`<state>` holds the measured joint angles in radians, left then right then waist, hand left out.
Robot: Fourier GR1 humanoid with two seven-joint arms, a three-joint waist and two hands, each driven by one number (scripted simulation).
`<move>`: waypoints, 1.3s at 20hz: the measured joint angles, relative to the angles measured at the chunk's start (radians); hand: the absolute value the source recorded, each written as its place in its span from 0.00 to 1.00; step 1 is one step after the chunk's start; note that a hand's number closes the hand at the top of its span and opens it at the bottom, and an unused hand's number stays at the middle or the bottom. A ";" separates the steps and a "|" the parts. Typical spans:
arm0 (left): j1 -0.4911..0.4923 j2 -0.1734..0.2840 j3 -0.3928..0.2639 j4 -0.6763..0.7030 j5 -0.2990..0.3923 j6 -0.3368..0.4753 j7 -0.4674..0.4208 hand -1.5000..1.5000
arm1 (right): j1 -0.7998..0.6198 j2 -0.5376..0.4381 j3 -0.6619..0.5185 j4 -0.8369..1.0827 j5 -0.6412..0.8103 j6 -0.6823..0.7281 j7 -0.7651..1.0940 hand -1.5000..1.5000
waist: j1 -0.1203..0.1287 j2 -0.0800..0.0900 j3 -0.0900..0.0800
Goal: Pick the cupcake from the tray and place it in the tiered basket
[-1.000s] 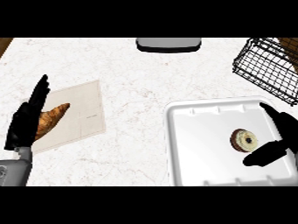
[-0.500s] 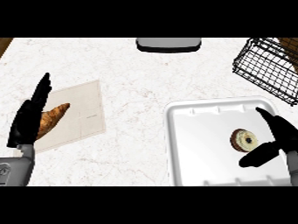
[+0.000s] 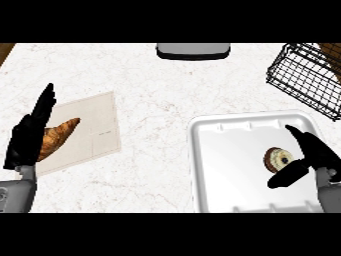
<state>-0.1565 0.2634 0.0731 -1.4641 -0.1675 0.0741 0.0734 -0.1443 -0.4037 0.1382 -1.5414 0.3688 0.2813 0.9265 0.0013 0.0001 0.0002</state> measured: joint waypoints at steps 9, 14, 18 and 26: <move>0.003 -0.014 0.018 0.009 -0.023 -0.018 -0.017 0.50 | -0.013 0.085 -0.011 0.093 0.048 0.039 -0.032 1.00 | 0.000 -0.001 -0.003; 0.020 -0.012 0.022 -0.022 -0.017 -0.031 -0.005 0.50 | -0.015 0.034 0.032 0.101 0.081 0.115 -0.133 1.00 | 0.002 -0.004 -0.006; 0.012 -0.022 0.030 0.003 -0.027 -0.029 -0.023 0.50 | -0.017 0.043 0.012 0.107 0.105 0.116 -0.175 1.00 | -0.001 -0.003 -0.005; 0.027 -0.031 0.026 -0.024 -0.040 -0.034 -0.016 0.50 | -0.068 0.155 -0.037 0.057 0.113 0.032 -0.079 1.00 | 0.007 0.000 -0.001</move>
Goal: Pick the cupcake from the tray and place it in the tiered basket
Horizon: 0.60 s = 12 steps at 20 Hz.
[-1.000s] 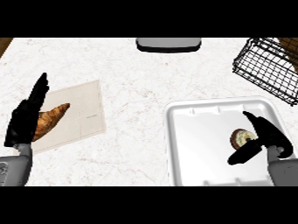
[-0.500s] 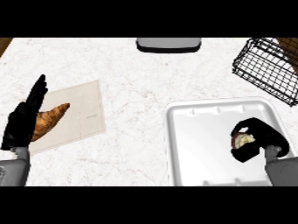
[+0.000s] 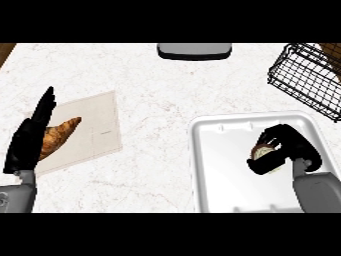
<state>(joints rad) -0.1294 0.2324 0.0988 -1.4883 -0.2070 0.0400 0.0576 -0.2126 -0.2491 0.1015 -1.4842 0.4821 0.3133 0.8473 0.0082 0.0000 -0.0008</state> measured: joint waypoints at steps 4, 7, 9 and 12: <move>-0.038 -0.017 -0.032 0.004 -0.012 -0.004 0.010 0.50 | -0.229 0.082 -0.005 0.123 0.128 -0.140 0.118 1.00 | 0.051 0.015 0.000; -0.064 -0.023 -0.045 0.003 -0.012 -0.013 0.014 0.50 | -0.375 0.110 -0.022 0.207 0.235 -0.252 0.167 1.00 | 0.082 0.024 0.000; -0.074 -0.027 -0.049 0.010 -0.014 -0.014 0.013 0.50 | -0.455 0.126 -0.038 0.251 0.304 -0.341 0.178 1.00 | 0.089 0.027 0.000; -0.088 -0.031 -0.054 0.018 -0.018 -0.012 0.020 0.50 | -0.560 0.122 -0.052 0.313 0.420 -0.462 0.175 1.00 | 0.090 0.028 -0.001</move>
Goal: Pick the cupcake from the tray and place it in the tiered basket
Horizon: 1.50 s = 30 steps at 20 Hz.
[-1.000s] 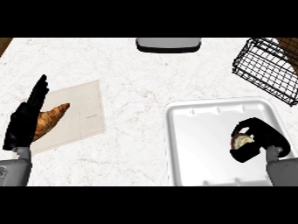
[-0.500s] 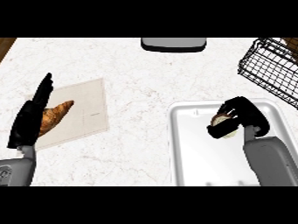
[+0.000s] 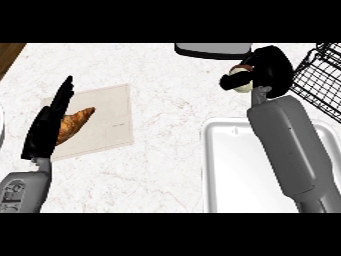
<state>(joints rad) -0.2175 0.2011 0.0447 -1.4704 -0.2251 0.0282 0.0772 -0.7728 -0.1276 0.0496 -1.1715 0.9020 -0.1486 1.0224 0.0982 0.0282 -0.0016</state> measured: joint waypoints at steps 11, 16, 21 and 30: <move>-0.002 0.007 0.017 0.012 -0.006 0.009 0.012 0.50 | -0.383 -0.079 -0.064 0.323 0.334 -0.170 0.021 1.00 | -0.031 -0.011 0.000; 0.010 0.003 0.024 0.019 -0.013 0.023 0.004 0.50 | -0.520 -0.120 -0.112 0.489 0.370 -0.157 0.012 1.00 | -0.050 -0.015 0.000; 0.024 0.019 0.047 0.036 0.004 0.007 -0.028 0.50 | -0.575 -0.170 -0.186 0.602 0.330 -0.202 -0.061 1.00 | -0.057 -0.015 0.000; 0.009 0.009 0.045 0.029 -0.006 0.016 -0.009 0.50 | -0.598 -0.286 -0.173 0.800 0.397 -0.199 -0.136 1.00 | -0.060 -0.013 0.001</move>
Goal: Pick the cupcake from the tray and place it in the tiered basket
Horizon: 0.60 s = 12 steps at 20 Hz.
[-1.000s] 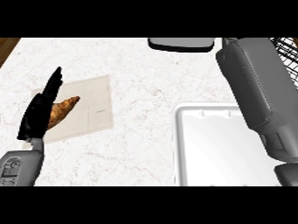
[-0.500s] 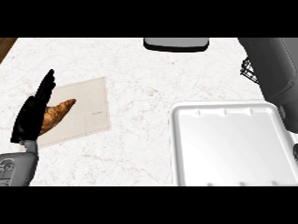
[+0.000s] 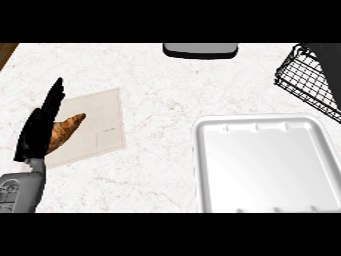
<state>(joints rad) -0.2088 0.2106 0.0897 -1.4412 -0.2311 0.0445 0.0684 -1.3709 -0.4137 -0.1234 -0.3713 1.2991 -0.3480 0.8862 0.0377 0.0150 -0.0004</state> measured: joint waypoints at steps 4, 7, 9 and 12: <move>0.000 0.004 0.006 0.007 0.004 -0.005 -0.010 0.50 | 0.001 -0.071 0.031 0.073 0.057 0.045 0.004 1.00 | 0.003 0.002 0.000; 0.010 -0.005 -0.001 -0.005 0.000 -0.002 -0.006 0.50 | 0.006 -0.107 0.040 0.107 0.079 0.056 -0.002 1.00 | 0.003 0.001 0.000; 0.020 -0.002 0.000 -0.010 0.001 -0.006 -0.006 0.50 | 0.020 -0.138 0.035 0.122 0.078 0.052 -0.034 1.00 | 0.002 0.000 0.000; 0.024 0.009 0.010 -0.019 0.013 -0.021 -0.002 0.50 | 0.032 -0.166 0.020 0.142 0.064 0.058 -0.094 1.00 | 0.001 -0.001 0.001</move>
<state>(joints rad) -0.1844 0.2196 0.1000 -1.4597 -0.2184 0.0240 0.0665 -1.3393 -0.5795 -0.1037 -0.2294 1.3630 -0.2896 0.7917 0.0386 0.0144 0.0004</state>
